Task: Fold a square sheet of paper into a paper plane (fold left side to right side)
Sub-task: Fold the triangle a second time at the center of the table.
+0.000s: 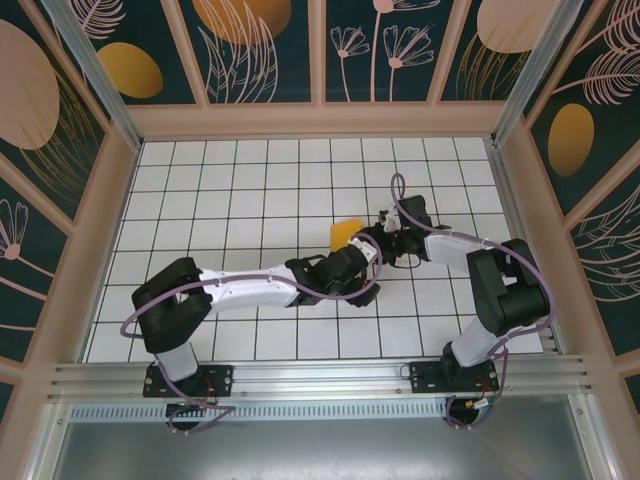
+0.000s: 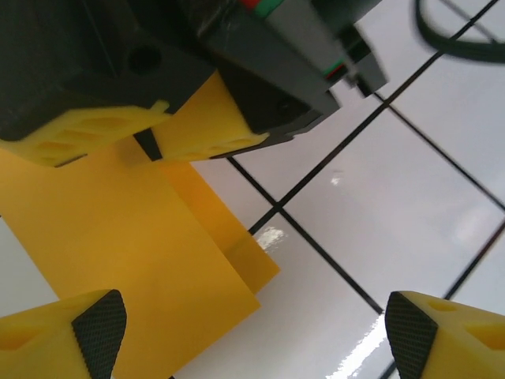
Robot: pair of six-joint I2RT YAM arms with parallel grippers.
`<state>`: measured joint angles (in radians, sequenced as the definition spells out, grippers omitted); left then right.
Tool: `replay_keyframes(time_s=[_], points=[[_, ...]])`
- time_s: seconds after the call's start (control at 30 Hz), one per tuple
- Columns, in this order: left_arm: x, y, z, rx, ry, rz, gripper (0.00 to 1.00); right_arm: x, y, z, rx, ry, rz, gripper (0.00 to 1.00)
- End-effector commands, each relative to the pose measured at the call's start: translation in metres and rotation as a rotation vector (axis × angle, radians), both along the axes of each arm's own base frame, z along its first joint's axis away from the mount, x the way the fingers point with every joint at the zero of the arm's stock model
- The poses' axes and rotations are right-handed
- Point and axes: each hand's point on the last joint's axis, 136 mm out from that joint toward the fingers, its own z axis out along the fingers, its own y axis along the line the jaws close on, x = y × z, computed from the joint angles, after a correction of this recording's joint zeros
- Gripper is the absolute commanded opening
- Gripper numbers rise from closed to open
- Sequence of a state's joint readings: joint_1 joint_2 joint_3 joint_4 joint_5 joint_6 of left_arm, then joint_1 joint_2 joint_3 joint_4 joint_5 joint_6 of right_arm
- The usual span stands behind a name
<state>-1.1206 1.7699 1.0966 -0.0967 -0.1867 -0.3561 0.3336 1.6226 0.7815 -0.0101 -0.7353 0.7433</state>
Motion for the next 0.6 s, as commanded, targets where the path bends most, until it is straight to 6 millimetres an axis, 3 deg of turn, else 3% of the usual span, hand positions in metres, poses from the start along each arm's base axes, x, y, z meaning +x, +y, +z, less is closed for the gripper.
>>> replay_keyframes(time_s=[0.0,0.27,0.57], points=[[0.008,0.006,-0.01,0.071,-0.01,0.065,0.88,0.003,0.006,0.01,0.029,-0.005,0.007,0.39],[0.011,0.0,-0.024,0.097,0.006,0.075,0.83,0.001,0.008,0.006,0.026,0.006,0.01,0.39],[0.007,-0.006,-0.016,0.07,0.018,0.048,0.48,-0.001,0.005,0.0,-0.005,0.01,0.01,0.39]])
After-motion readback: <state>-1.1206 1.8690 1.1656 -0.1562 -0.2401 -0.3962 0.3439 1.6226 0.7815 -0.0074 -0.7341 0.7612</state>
